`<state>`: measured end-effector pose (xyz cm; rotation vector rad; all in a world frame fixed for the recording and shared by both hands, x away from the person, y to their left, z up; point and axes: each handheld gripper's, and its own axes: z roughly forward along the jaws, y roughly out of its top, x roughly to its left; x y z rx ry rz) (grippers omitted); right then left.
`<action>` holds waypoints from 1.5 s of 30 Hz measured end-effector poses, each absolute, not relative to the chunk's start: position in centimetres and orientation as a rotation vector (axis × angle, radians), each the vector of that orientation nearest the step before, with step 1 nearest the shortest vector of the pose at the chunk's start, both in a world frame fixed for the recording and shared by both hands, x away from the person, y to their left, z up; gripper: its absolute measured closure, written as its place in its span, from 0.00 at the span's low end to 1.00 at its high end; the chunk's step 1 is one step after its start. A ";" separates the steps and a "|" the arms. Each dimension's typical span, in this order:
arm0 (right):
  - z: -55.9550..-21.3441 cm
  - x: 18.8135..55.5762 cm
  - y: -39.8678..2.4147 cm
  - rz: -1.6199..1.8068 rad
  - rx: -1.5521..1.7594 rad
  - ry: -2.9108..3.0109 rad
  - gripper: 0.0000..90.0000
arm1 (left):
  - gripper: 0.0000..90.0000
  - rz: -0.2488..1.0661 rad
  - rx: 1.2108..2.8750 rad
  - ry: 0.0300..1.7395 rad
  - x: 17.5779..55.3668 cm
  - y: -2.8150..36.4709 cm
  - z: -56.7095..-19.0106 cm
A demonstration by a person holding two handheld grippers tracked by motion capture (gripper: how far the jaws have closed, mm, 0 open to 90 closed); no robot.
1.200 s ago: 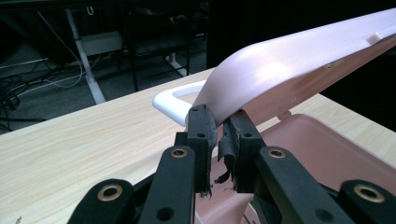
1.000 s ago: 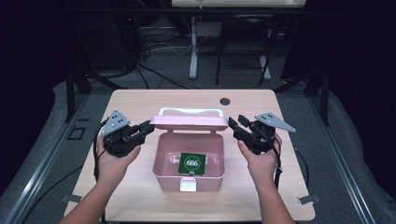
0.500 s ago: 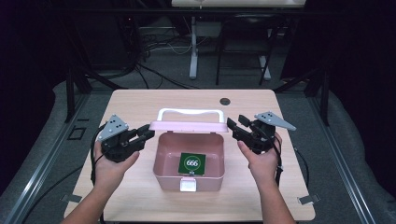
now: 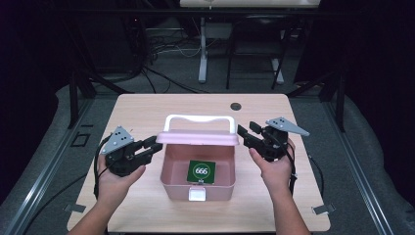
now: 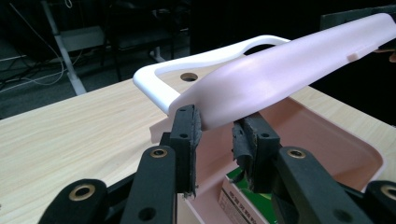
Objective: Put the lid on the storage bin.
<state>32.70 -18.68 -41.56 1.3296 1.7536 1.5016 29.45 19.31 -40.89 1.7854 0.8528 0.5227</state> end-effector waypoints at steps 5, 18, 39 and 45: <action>-41.5 32.6 -18.8 1.507 1.328 1.744 0.56 | 0.76 0.515 1.789 0.844 29.1 19.5 -41.0; -41.6 32.7 -18.7 1.504 1.331 1.750 0.56 | 0.75 0.505 1.798 0.831 28.2 19.7 -41.4; -41.8 32.8 -18.6 1.508 1.342 1.760 0.56 | 0.75 0.484 1.805 0.831 27.3 19.9 -42.3; -41.9 32.8 -18.5 1.508 1.341 1.762 0.56 | 0.75 0.479 1.812 0.830 27.1 20.0 -42.6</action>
